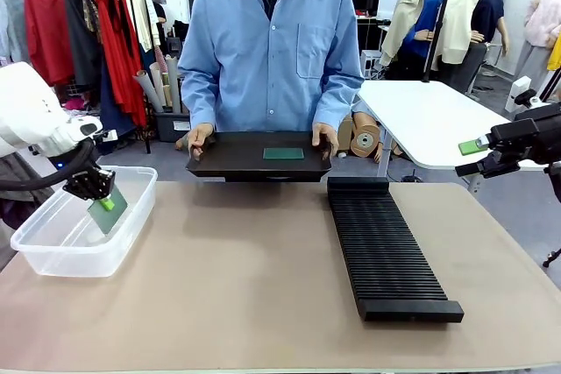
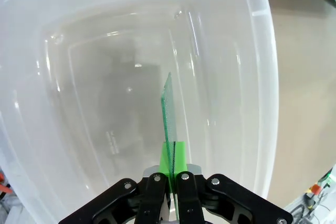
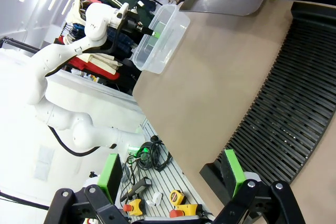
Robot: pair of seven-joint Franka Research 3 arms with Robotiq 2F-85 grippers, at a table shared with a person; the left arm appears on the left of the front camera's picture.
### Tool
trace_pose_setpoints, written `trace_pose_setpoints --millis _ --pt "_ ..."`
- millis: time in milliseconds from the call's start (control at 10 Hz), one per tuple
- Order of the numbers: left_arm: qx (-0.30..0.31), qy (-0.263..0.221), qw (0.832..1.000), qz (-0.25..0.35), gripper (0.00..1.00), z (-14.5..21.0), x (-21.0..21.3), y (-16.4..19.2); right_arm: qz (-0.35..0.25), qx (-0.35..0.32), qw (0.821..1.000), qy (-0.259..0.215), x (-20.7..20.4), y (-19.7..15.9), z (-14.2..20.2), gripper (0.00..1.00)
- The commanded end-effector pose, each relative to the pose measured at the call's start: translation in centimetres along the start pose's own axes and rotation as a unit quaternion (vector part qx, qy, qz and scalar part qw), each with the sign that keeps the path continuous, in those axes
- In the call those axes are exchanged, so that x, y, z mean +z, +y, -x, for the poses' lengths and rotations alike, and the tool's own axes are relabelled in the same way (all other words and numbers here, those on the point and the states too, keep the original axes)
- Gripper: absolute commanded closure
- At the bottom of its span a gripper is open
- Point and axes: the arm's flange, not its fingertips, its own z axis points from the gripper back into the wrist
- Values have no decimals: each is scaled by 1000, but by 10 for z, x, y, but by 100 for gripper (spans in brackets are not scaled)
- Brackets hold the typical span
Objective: Sort PCBs into racks and boxes based on the side picked up.
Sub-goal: If the short side of the Blank PCB is picked up, insert it into the PCB Rack ; if the long side is picked up, place it in the Organizing box.
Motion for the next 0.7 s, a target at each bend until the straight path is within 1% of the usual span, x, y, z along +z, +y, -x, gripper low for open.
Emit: trace_pose_setpoints --millis 0,100,200,300,400,500,600 --pt "1 6 1000 13 100 -6 -2 4 -3 -2 1000 -2 -1 2 -2 0" --pt "3 7 1000 16 100 -6 -5 5 -3 -2 1000 -2 -1 2 -2 0" --pt "5 8 1000 15 98 -6 -7 5 -3 -2 1000 -2 -1 2 -2 0" --pt "7 8 1000 16 94 -6 -8 5 -3 -2 1000 -2 -1 2 -2 0" --pt "8 6 1000 17 88 -5 -9 6 -3 -2 1000 -2 -1 2 -2 0" --pt "10 7 1000 15 77 -5 -10 7 -3 -2 1000 -2 -1 2 -2 0" --pt "11 6 1000 12 58 -5 -10 7 -3 -2 1000 -2 -1 2 -2 0"
